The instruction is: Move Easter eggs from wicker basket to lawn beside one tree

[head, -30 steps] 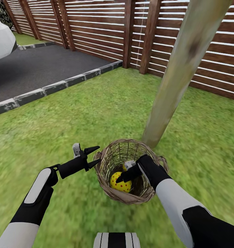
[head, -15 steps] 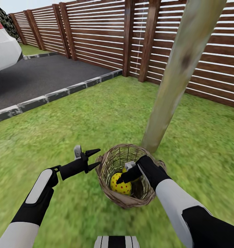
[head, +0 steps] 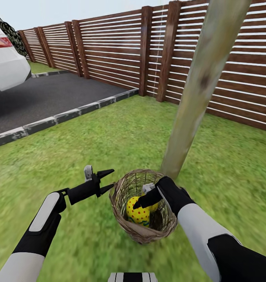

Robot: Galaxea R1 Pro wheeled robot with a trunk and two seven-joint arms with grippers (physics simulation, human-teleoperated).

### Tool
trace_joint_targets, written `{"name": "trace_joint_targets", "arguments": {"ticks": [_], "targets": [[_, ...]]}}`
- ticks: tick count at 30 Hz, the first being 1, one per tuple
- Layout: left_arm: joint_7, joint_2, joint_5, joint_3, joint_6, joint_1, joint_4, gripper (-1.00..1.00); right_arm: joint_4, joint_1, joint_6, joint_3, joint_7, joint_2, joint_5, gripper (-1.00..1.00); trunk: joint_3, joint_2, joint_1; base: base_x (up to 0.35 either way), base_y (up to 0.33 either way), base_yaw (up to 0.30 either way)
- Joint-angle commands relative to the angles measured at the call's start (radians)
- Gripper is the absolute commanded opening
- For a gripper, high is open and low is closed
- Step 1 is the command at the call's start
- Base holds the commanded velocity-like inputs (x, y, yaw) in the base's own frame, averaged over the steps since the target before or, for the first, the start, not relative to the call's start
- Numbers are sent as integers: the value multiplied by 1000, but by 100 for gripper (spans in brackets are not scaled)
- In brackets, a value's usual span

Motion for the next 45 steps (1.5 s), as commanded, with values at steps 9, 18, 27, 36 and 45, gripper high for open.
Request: {"name": "trace_joint_targets", "arguments": {"ticks": [9, 18, 27, 36, 45], "targets": [[-1, 1, -3, 1, 2, 0, 0, 100, -7, 0, 4, 3, 11, 0, 15, -100, 34, 2, -4, 0, 0, 0], [-1, 2, -6, 3, 1, 0, 0, 100, -11, 0, 8, 5, 13, -1, 15, -100, 69, 4, -8, 0, 0, 0], [3, 2, -7, 7, 1, 0, 0, 100, -11, 0, 9, 9, 13, -12, 24, -100, 104, 6, -12, 0, 0, 0], [7, 2, -9, 10, 1, 0, 1, 100, -9, 0, 9, 9, 14, -33, 24, -100, 139, 8, -16, -79, 0, 0], [7, 2, -8, 10, 1, 0, 9, 100, -11, 0, 8, 9, 15, -58, 23, -100, 173, 10, -20, -13, 0, 0]]}}
